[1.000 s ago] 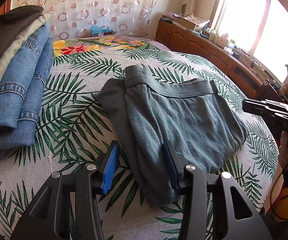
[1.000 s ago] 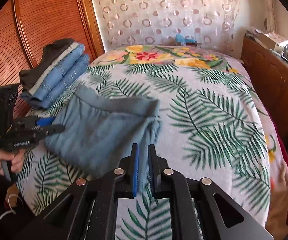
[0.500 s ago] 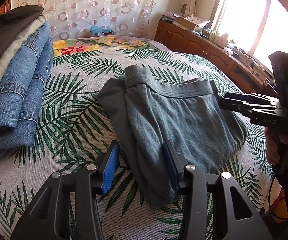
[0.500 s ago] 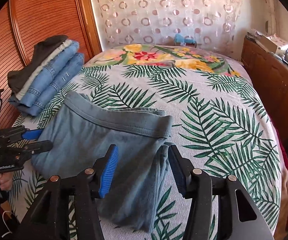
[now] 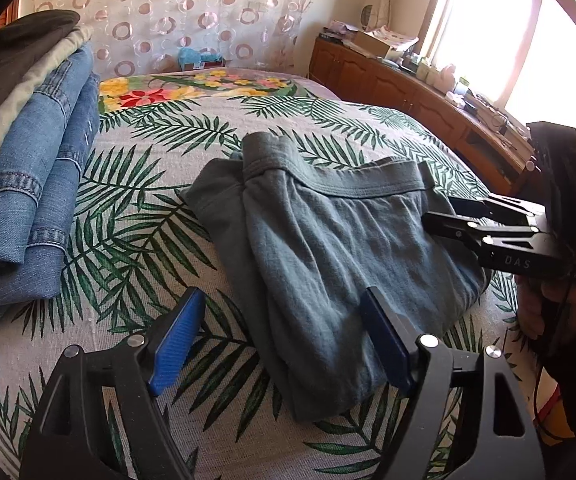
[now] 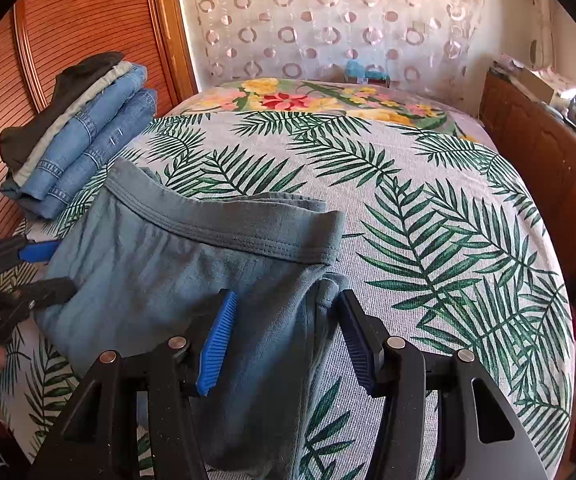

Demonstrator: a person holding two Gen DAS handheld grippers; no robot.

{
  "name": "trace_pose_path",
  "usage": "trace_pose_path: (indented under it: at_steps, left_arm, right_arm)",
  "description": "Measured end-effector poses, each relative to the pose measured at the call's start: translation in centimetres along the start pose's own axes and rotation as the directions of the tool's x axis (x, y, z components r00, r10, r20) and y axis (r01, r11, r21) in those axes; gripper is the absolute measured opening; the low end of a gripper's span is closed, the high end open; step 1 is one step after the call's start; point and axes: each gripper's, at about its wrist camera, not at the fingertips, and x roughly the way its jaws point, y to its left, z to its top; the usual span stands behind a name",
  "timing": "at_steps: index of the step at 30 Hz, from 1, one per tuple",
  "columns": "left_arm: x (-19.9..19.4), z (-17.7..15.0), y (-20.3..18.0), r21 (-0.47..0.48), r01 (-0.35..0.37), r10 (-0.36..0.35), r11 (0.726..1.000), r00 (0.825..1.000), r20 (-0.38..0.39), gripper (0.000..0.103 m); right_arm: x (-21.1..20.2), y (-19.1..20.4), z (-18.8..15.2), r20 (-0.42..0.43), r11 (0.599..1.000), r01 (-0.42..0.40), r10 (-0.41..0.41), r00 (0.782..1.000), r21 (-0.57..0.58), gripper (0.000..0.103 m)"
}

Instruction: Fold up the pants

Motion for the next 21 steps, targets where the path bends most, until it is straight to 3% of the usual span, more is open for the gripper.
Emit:
trace_pose_path:
  at_steps: [9,14,20,21]
  left_arm:
    - [-1.1,2.6,0.7,-0.03,-0.041,0.044,0.999,0.995,0.086,0.08]
    - [-0.2,3.5,0.9,-0.025,-0.033,0.034,0.999,0.996,0.083,0.08]
    - [1.1,3.6,1.2,-0.033,-0.016,0.017,0.999,0.999,0.049,0.069]
    - [1.4,3.5,1.3,-0.038,-0.011,0.012,0.999,0.999,0.042,0.062]
  right_arm:
    - [-0.1,-0.5,-0.2,0.004,1.0,-0.024,0.024,1.0,0.015,0.057]
    - [-0.2,-0.7,-0.2,0.007,0.999,-0.034,0.034,0.999,0.025,0.057]
    - [-0.3,-0.9,-0.2,0.008,0.999,-0.041,0.041,0.999,0.032,0.057]
    - [-0.3,-0.9,-0.2,0.009,0.999,-0.042,0.041,0.999,0.033,0.057]
